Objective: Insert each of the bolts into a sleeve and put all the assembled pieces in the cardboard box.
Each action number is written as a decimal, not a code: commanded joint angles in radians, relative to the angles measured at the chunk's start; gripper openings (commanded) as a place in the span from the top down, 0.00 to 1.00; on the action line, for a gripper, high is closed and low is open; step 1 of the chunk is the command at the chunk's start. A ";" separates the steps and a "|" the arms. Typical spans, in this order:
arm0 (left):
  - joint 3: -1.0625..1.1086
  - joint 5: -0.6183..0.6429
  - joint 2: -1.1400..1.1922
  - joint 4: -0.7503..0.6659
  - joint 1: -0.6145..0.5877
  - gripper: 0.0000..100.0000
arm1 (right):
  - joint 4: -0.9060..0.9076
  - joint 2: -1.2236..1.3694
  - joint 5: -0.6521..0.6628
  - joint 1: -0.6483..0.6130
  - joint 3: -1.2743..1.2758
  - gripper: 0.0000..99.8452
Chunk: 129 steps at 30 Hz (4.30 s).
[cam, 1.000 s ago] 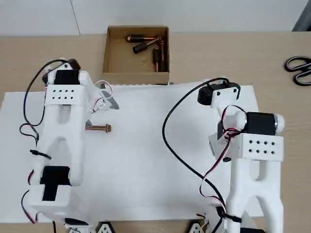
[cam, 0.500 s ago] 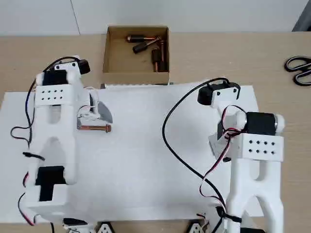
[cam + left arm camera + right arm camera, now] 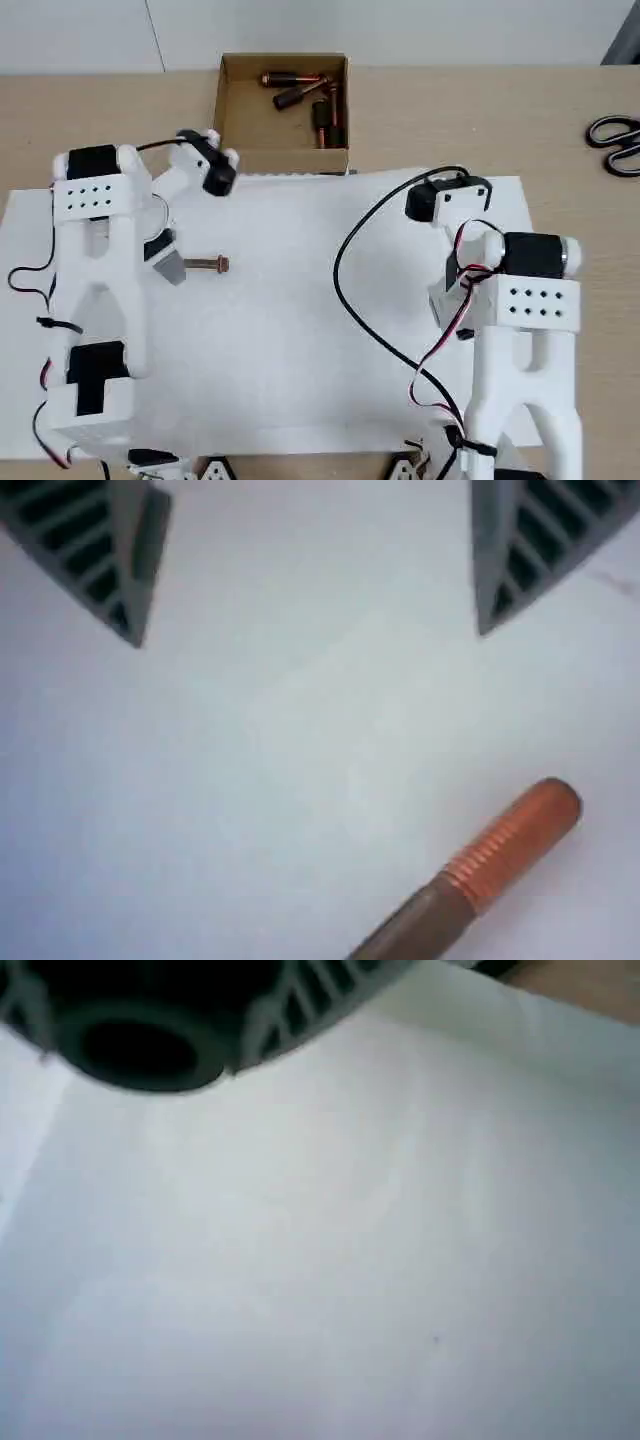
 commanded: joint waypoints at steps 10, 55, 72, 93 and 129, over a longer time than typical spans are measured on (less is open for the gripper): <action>0.012 -0.316 -0.005 -0.130 0.060 0.80 | 0.013 -0.030 -0.005 0.004 -0.021 1.00; -0.077 -0.371 0.301 -0.221 0.187 1.00 | 0.012 -0.030 -0.005 0.004 -0.068 1.00; -0.417 0.242 0.011 0.029 0.350 1.00 | 0.015 -0.031 -0.087 -0.096 -0.068 1.00; -0.041 1.043 -0.589 -0.052 0.479 1.00 | -0.007 -0.564 -0.192 -0.087 0.021 1.00; 1.638 1.346 -1.932 -1.250 0.474 1.00 | -0.880 -1.268 -0.199 -0.309 1.154 1.00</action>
